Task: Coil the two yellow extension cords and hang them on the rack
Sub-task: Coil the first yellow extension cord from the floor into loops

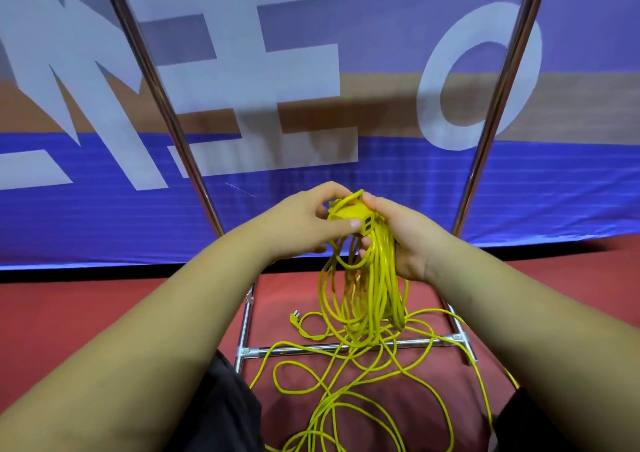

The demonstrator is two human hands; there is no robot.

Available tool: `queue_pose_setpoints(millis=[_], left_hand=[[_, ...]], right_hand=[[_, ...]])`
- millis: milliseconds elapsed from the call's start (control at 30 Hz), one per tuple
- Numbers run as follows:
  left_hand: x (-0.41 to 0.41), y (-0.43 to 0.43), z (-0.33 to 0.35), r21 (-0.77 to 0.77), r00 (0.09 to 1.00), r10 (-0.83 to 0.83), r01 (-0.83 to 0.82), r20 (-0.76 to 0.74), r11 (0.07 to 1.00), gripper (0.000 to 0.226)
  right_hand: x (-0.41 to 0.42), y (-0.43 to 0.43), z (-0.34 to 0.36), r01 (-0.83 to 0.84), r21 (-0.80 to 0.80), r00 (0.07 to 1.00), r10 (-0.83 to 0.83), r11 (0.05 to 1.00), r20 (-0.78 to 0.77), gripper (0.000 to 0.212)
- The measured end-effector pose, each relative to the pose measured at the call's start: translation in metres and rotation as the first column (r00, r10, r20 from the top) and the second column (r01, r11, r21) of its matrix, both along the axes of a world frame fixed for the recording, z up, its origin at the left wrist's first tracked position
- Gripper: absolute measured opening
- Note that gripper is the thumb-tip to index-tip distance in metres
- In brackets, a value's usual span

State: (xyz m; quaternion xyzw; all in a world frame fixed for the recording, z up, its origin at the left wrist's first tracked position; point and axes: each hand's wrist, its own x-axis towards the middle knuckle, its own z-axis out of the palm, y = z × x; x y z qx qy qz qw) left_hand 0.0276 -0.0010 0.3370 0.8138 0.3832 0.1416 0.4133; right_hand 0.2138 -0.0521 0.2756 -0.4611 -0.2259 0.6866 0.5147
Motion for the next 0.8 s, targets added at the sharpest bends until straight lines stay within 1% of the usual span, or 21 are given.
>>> queue_pose_setpoints(millis=[67, 133, 167, 233, 300, 367, 433, 500, 533, 600, 667, 733, 800], left_hand=[[0.001, 0.001, -0.005, 0.066, 1.0, -0.021, 0.022, -0.022, 0.998, 0.039], [0.002, 0.004, -0.01, 0.13, 1.0, 0.009, -0.007, -0.018, 0.991, 0.042], [0.003, 0.006, -0.012, 0.139, 0.999, 0.031, -0.032, 0.01, 0.99, 0.04], [0.006, 0.006, -0.014, 0.077, 0.986, 0.113, -0.123, 0.126, 0.989, 0.033], [0.008, 0.006, -0.011, 0.032, 0.963, 0.199, -0.208, 0.183, 0.978, 0.024], [0.009, 0.008, -0.009, 0.08, 0.954, 0.246, -0.262, 0.171, 0.962, 0.018], [0.008, 0.012, -0.008, 0.196, 0.948, 0.295, -0.314, 0.12, 0.929, 0.015], [0.007, 0.016, -0.008, 0.287, 0.928, 0.365, -0.371, 0.077, 0.883, 0.022], [0.006, 0.019, -0.009, 0.29, 0.915, 0.399, -0.399, 0.063, 0.87, 0.028], [0.004, 0.025, -0.011, 0.216, 0.889, 0.455, -0.453, 0.043, 0.865, 0.034], [0.001, 0.034, -0.016, 0.076, 0.86, 0.511, -0.51, 0.013, 0.857, 0.03], [-0.003, 0.04, -0.023, -0.148, 0.817, 0.576, -0.571, -0.006, 0.808, 0.024], [-0.007, 0.045, -0.026, -0.374, 0.775, 0.633, -0.588, -0.003, 0.718, 0.022]], right_hand=[[0.001, 0.002, -0.004, -0.028, 0.016, 0.999, 0.028, 0.999, 0.031, 0.054], [0.002, 0.002, -0.007, -0.042, 0.024, 0.997, 0.041, 0.999, 0.064, 0.054], [0.003, 0.002, -0.007, -0.021, 0.016, 0.997, 0.019, 1.0, 0.077, 0.056], [0.002, 0.004, -0.009, 0.042, -0.004, 0.995, -0.042, 0.999, 0.089, 0.062], [0.001, 0.007, -0.011, 0.107, -0.008, 0.991, -0.106, 0.994, 0.081, 0.052], [-0.001, 0.009, -0.01, 0.148, -0.014, 0.987, -0.147, 0.989, 0.069, 0.039], [-0.001, 0.011, -0.01, 0.155, -0.014, 0.985, -0.153, 0.988, 0.08, 0.035], [0.003, 0.014, -0.01, 0.19, 0.006, 0.976, -0.19, 0.982, 0.104, 0.034], [0.006, 0.015, -0.01, 0.215, 0.025, 0.97, -0.216, 0.976, 0.11, 0.033], [0.012, 0.017, -0.006, 0.254, 0.064, 0.961, -0.26, 0.965, 0.1, 0.032], [0.019, 0.018, -0.003, 0.29, 0.073, 0.953, -0.295, 0.954, 0.068, 0.031], [0.024, 0.019, -0.001, 0.316, 0.082, 0.945, -0.321, 0.945, 0.065, 0.029], [0.027, 0.018, 0.003, 0.325, 0.099, 0.941, -0.332, 0.941, 0.07, 0.026]])
